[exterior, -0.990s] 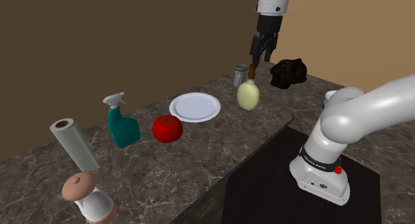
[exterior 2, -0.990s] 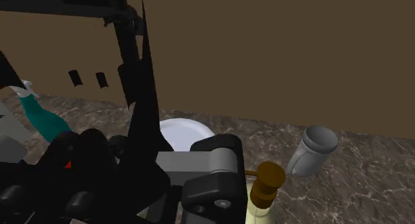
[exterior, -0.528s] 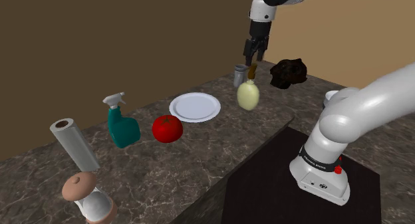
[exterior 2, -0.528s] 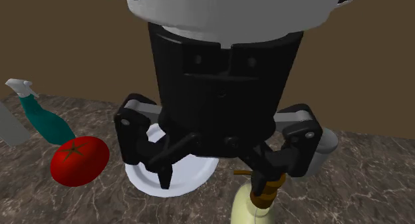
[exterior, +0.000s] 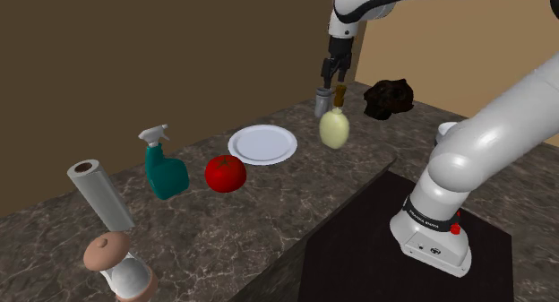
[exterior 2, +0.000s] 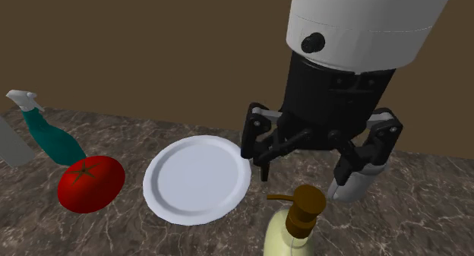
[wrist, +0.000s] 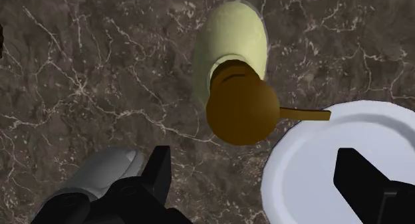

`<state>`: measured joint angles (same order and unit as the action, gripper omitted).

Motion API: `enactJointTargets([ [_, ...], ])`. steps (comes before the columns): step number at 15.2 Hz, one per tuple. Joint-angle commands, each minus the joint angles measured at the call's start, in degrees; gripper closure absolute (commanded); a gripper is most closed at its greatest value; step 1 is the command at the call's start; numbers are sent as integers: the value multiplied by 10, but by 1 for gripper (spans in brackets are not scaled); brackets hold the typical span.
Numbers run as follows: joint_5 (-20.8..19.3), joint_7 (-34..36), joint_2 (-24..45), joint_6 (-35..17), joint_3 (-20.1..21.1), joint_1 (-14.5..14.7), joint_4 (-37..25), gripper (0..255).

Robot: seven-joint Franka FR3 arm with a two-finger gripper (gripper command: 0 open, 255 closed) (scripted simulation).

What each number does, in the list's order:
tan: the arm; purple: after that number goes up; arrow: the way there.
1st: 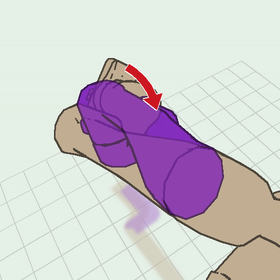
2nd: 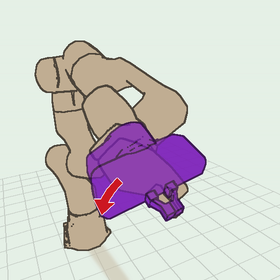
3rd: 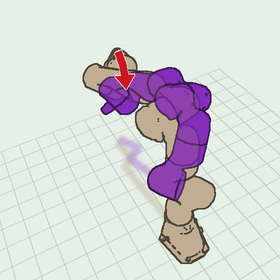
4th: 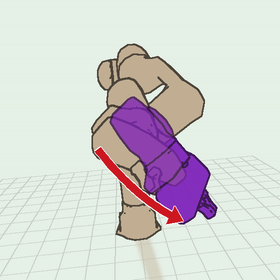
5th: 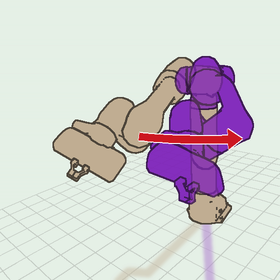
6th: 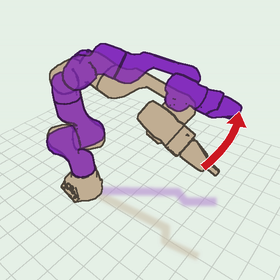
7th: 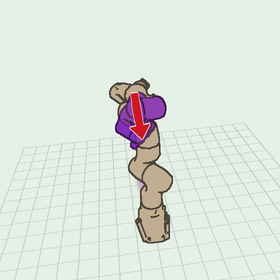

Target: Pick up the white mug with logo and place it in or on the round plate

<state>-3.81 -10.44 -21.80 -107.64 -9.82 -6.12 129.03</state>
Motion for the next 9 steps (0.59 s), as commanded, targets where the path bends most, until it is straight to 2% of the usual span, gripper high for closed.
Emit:
enactJointTargets([
  [1, -3, -16, 34, -22, -13, -5, -16, 0],
  [9, 11, -85, 187, -82, -56, -23, -124, 0],
])
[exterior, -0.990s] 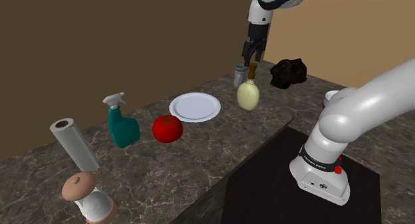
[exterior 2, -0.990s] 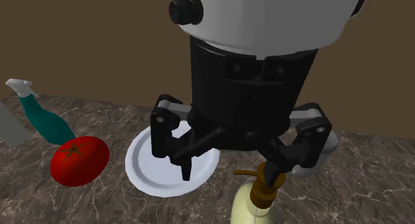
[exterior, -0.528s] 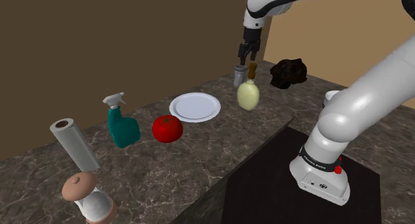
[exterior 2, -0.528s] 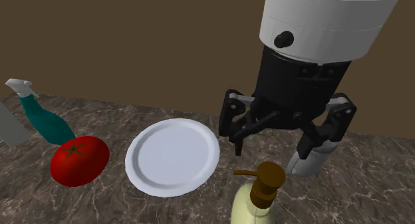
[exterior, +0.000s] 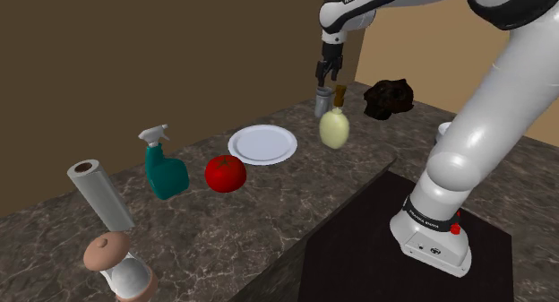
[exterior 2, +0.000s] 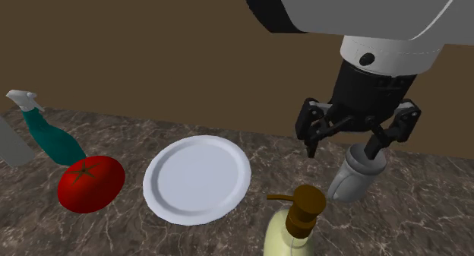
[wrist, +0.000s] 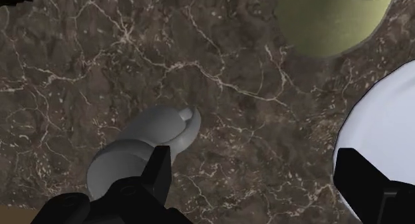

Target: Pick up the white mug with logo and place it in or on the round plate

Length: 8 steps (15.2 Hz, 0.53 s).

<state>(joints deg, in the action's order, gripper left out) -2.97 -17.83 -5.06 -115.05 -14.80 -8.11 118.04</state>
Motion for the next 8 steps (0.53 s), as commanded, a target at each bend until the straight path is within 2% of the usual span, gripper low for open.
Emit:
enactJointTargets([
  [1, 7, -20, 40, -12, -10, -7, -31, 0],
  [8, 47, -79, 185, -28, -28, -38, -170, 0],
])
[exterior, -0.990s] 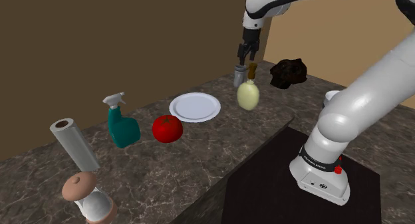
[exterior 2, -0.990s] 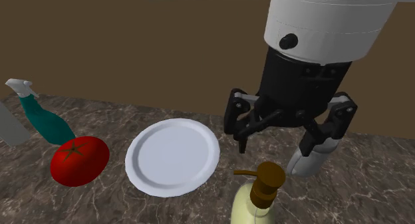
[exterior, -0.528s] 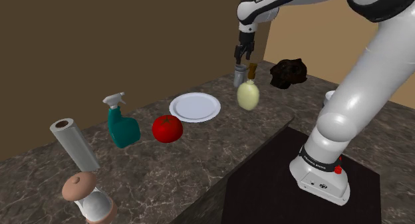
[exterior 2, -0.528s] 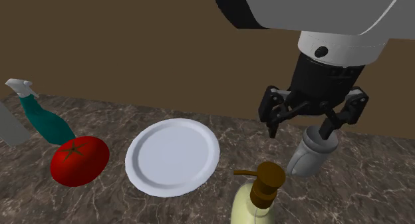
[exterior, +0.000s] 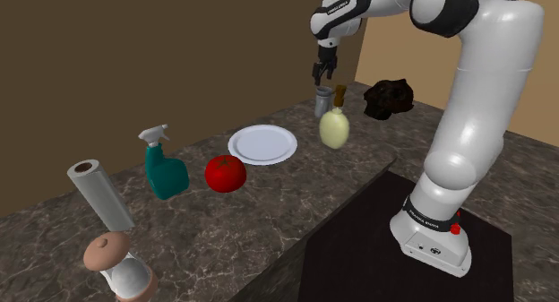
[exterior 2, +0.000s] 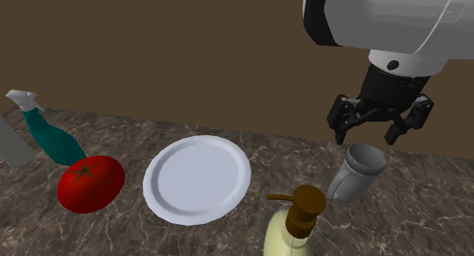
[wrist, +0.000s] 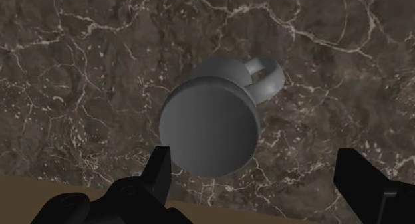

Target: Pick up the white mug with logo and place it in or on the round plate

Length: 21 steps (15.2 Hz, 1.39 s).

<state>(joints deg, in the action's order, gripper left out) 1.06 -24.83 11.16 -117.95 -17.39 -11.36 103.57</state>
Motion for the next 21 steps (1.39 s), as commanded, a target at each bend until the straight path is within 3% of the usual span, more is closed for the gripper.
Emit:
enactJointTargets([
  [1, 13, -17, 44, 2, -3, -12, -49, 0],
  [9, 23, -24, 76, -47, 0, -18, -31, 0],
  [17, 23, -24, 76, -47, 0, -18, -31, 0],
  [18, 23, -24, 76, -47, 0, -18, -31, 255],
  [21, 23, -24, 75, -48, 0, -18, -30, 255],
])
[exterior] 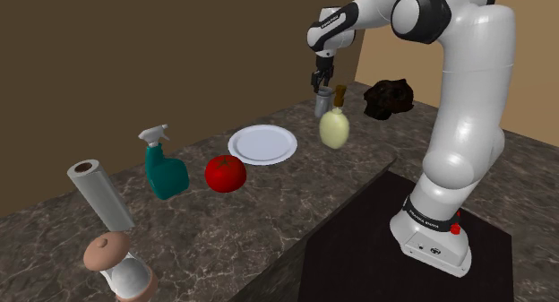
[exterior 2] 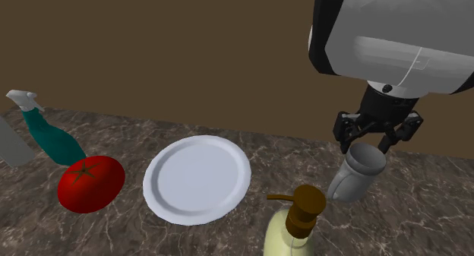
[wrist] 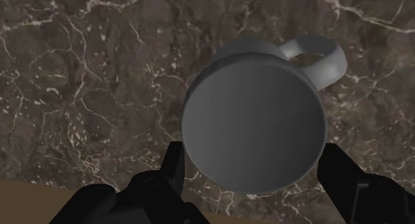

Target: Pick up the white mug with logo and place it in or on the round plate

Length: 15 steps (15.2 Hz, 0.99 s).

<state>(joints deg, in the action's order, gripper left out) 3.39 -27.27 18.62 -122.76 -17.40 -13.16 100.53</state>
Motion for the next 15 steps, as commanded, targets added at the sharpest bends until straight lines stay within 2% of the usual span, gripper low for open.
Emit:
enactJointTargets([
  [1, 0, 0, 0, 0, 0, 0, 1, 255],
  [6, 0, 0, 1, 1, 0, 0, 0, 255],
  [15, -7, 3, -20, 63, -3, 1, -42, 255],
])
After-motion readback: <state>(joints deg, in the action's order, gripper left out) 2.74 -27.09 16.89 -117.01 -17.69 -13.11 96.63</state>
